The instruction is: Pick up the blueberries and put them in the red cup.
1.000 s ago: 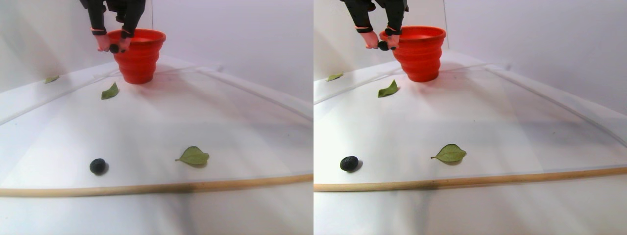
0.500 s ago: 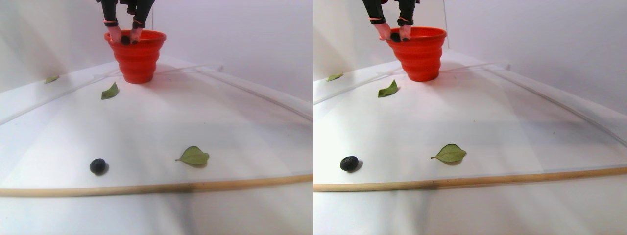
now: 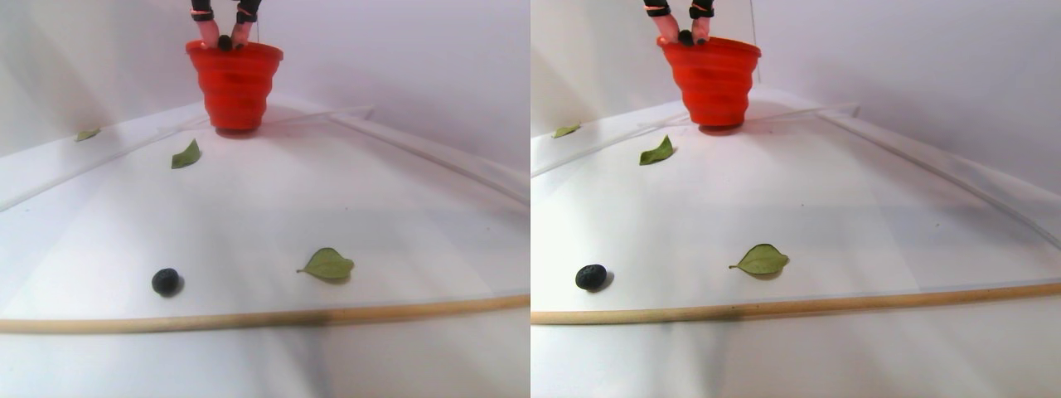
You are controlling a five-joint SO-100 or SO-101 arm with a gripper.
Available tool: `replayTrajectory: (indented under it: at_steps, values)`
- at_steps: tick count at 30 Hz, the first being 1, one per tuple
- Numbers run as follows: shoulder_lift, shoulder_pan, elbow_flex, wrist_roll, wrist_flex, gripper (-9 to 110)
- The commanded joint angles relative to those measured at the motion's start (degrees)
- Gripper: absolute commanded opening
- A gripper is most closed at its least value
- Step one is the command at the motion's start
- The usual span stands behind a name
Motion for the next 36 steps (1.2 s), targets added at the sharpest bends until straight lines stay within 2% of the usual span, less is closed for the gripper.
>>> replayTrajectory:
  at_steps: [1, 16, 36]
  values:
    - [2.72, 0.62, -5.98, -0.26, 0.09, 10]
    - [1.23, 0.18, -6.15, -0.53, -2.20, 10]
    - [10.28, -1.67, -3.08, -0.26, 9.58, 10]
